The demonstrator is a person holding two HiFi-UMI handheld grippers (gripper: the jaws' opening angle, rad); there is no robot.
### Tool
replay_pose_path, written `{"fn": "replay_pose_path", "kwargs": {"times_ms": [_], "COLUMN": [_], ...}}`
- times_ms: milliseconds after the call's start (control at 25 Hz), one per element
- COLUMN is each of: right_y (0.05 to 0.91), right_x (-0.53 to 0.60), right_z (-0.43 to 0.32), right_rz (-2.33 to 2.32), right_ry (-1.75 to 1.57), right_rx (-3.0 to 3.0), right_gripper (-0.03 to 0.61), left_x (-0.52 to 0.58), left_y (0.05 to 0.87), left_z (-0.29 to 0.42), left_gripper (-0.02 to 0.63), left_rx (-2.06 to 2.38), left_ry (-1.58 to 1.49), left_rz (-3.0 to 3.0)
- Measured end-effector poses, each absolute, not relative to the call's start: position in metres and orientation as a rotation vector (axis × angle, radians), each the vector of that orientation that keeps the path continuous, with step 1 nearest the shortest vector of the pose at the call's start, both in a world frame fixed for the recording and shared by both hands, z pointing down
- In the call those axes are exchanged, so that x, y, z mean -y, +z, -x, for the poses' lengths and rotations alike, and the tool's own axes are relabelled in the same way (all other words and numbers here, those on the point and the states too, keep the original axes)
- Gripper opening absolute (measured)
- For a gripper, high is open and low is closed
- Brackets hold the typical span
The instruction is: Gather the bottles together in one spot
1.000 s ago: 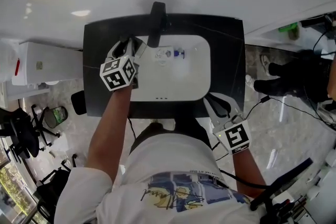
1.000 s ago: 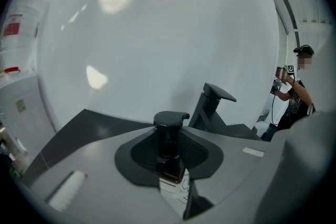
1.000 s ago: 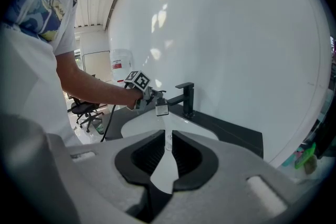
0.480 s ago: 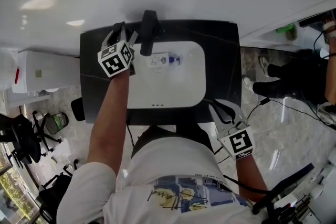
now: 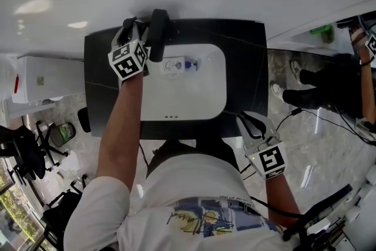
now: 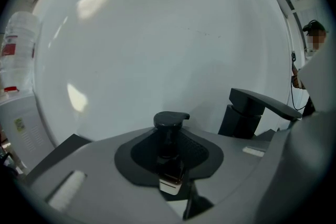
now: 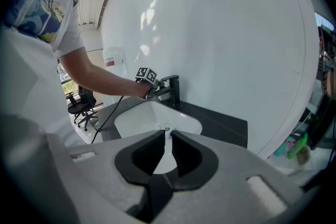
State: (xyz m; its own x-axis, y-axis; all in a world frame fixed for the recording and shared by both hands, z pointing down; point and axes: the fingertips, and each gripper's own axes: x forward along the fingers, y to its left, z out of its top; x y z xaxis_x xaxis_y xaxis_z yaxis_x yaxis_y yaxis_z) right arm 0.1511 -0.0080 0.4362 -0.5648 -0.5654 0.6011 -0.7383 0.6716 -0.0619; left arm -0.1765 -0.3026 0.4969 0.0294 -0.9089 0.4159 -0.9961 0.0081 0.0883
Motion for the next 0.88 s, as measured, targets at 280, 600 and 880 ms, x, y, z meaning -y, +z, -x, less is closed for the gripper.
{"fn": "replay_pose_path", "kwargs": {"times_ms": [280, 600, 880], "right_y": [0.44, 0.438, 0.434], "right_x": [0.008, 0.007, 0.001], "right_z": [-0.153, -0.148, -0.136], "right_rz": [-0.988, -0.977, -0.981], "right_ry": [0.419, 0.417, 0.397], "right_rx": [2.355, 2.359, 2.37], "right_gripper": [0.043, 0.043, 0.043], "left_x": [0.296, 0.288, 0.255], "left_y": [0.499, 0.502, 0.495], "left_z": [0.17, 0.165, 0.174], "left_gripper": [0.092, 0.161, 0.155], "left_rx": [1.947, 1.879, 1.873], "left_ry": [0.375, 0.456, 0.488], "left_rz": [-1.99, -2.048, -2.081]}}
